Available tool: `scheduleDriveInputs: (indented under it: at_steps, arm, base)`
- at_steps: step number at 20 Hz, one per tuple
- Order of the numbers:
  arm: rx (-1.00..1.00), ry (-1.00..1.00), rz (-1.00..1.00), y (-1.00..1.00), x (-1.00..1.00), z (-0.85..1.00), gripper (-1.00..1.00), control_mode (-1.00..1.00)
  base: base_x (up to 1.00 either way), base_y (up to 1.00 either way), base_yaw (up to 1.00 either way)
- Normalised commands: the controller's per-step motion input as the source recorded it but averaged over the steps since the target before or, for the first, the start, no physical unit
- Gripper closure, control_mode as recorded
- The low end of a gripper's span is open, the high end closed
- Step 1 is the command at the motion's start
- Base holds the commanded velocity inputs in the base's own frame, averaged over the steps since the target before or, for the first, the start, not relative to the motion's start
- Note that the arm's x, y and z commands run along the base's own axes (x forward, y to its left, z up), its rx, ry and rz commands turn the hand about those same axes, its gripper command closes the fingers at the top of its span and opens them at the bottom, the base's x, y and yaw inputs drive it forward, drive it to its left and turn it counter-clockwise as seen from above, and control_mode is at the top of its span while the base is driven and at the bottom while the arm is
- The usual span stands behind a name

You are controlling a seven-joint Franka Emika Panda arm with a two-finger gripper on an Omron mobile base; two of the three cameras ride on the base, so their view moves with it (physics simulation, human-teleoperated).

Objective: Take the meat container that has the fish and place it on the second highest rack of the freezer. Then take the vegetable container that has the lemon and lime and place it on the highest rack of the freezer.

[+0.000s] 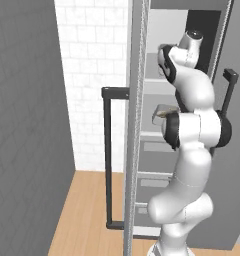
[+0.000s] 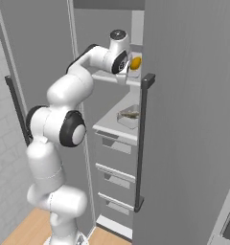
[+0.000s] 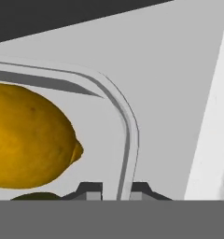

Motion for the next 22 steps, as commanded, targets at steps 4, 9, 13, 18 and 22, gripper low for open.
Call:
scheduleDriveInputs:
  at_steps: [4, 9, 13, 18, 22]
  arm:
    - [-0.01, 0.0, 0.02, 0.0, 0.49, -0.41, 1.0, -1.0]
    - [-0.03, -0.01, 0.0, 0.08, 0.25, -0.2, -1.0, -1.0]
    - [-0.02, -0.21, 0.0, 0.15, -0.07, -0.02, -1.0, -1.0]
    - [-0.04, -0.41, 0.0, 0.2, -0.44, -0.05, -1.0, -1.0]
    - [0.0, -0.3, 0.0, 0.17, -0.81, -0.02, -1.0, -1.0]
  base:
    - [0.0, 0.0, 0.0]
    - [0.0, 0.0, 0.0]
    - [0.0, 0.0, 0.0]
    - [0.0, 0.0, 0.0]
    - [0.0, 0.0, 0.0]
